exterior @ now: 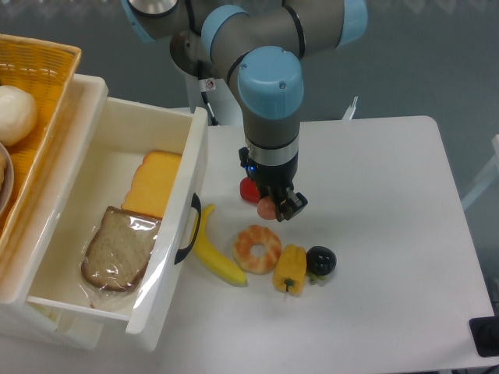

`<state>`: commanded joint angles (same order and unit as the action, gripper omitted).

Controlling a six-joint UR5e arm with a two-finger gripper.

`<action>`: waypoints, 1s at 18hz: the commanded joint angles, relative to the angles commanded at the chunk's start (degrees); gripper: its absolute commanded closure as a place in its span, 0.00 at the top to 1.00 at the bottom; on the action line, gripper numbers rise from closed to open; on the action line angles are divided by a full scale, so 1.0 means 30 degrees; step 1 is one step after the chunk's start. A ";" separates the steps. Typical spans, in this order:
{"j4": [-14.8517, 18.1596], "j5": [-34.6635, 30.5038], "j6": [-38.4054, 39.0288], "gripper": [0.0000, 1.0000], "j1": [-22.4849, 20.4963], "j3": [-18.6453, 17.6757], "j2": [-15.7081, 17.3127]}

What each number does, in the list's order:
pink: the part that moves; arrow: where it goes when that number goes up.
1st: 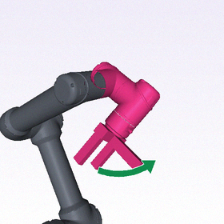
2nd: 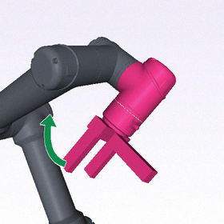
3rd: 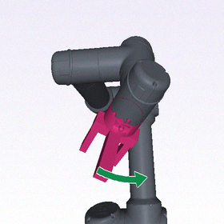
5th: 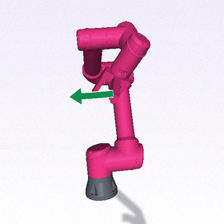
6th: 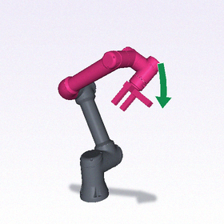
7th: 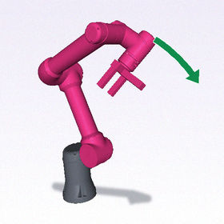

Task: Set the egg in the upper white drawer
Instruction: 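Close the gripper around the small egg beside the red pepper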

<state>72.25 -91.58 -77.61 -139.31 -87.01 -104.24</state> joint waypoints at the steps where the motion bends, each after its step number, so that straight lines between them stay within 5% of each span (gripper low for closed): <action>1: -0.0029 0.0000 0.0059 0.33 0.0058 -0.0029 0.0000; 12: 0.0000 0.0146 0.0996 0.33 0.0146 0.0528 -0.0205; 18: -0.0029 0.2431 0.3486 0.33 0.0176 0.1436 -0.0440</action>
<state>72.16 -84.29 -67.15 -138.78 -82.71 -105.56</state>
